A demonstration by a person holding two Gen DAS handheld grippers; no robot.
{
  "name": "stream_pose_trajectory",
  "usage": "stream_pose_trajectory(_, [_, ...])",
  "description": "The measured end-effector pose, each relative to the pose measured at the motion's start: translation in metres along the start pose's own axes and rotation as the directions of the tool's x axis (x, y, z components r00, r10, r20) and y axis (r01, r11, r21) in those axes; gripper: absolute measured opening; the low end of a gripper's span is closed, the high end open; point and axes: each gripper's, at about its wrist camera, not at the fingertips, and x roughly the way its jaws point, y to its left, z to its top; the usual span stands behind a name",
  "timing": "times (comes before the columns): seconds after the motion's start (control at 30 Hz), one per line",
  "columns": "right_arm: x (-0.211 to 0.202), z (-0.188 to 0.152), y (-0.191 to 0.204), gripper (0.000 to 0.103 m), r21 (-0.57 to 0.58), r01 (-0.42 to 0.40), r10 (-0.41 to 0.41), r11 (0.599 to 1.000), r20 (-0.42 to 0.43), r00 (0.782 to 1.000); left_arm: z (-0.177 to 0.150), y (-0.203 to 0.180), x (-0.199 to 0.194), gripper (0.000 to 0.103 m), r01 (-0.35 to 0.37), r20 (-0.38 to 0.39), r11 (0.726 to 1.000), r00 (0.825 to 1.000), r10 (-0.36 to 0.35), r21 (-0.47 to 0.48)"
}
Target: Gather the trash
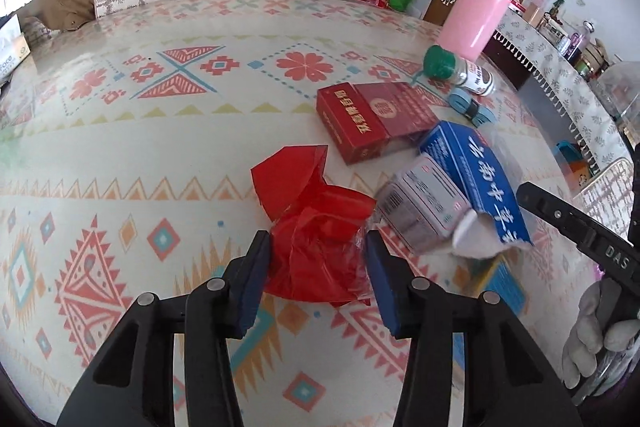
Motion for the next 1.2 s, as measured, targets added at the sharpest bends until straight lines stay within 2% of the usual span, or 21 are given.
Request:
stream_pose_trajectory(0.13, [0.000,-0.006,-0.006,0.051,0.011,0.023,-0.023,1.000,0.000,1.000,-0.008,-0.004,-0.013,0.046,-0.005,0.015,1.000,1.000,0.005,-0.002])
stream_pose_trajectory(0.27, [0.004,-0.001,-0.006,0.051,0.006,0.019,-0.019,1.000,0.006,1.000,-0.019,-0.011,-0.034,0.046,-0.042,0.040,0.999,0.998,0.042,0.003])
stream_pose_trajectory(0.4, [0.012,0.001,0.003,0.044,-0.048,0.016,-0.017,0.999,-0.014,1.000,-0.031,-0.021,-0.061,0.046,-0.065,0.084,0.998,0.994,0.063,0.010])
stream_pose_trajectory(0.5, [0.007,0.004,0.008,0.028,-0.076,0.031,-0.034,0.997,-0.038,0.999,-0.036,-0.023,-0.078,0.046,-0.031,0.124,0.999,0.992,0.032,-0.011])
stream_pose_trajectory(0.53, [0.001,0.004,0.010,0.001,-0.076,0.030,-0.033,0.997,-0.037,0.999,-0.039,-0.023,-0.084,0.046,-0.017,0.135,1.000,0.991,0.019,-0.019])
stream_pose_trajectory(0.7, [-0.032,-0.011,0.019,0.001,-0.096,0.058,-0.059,0.994,-0.009,0.998,-0.057,-0.024,-0.107,0.046,-0.009,0.150,1.000,0.989,0.009,0.003])
stream_pose_trajectory(0.87, [-0.065,-0.043,0.030,0.002,-0.083,0.075,-0.072,0.994,0.037,0.997,-0.083,-0.017,-0.128,0.046,0.013,0.162,1.000,0.987,-0.015,0.013])
stream_pose_trajectory(0.9, [-0.069,-0.048,0.034,0.005,-0.085,0.085,-0.082,0.993,0.045,0.996,-0.086,-0.016,-0.129,0.046,0.017,0.175,1.000,0.984,-0.019,0.015])
stream_pose_trajectory(0.93, [-0.069,-0.050,0.035,0.026,-0.082,0.097,-0.094,0.992,0.038,0.995,-0.089,-0.015,-0.128,0.046,0.018,0.186,1.000,0.982,-0.021,0.018])
stream_pose_trajectory(0.97, [-0.067,-0.051,0.036,0.060,-0.073,0.116,-0.114,0.991,0.023,0.993,-0.090,-0.013,-0.126,0.046,0.017,0.191,1.000,0.981,-0.021,0.020])
stream_pose_trajectory(1.0, [-0.066,-0.053,0.036,0.070,-0.063,0.139,-0.138,0.988,0.023,0.990,-0.091,-0.012,-0.123,0.046,0.021,0.192,1.000,0.981,-0.024,0.020])
stream_pose_trajectory(1.07, [-0.065,-0.056,0.036,0.074,-0.052,0.170,-0.169,0.984,0.020,0.985,-0.093,-0.007,-0.119,0.046,0.051,0.186,0.999,0.981,-0.053,0.014])
stream_pose_trajectory(1.2, [-0.059,-0.063,0.046,0.074,-0.047,0.146,-0.149,0.988,-0.047,0.988,-0.092,0.004,-0.121,0.046,0.098,0.187,0.995,0.978,-0.094,-0.009])
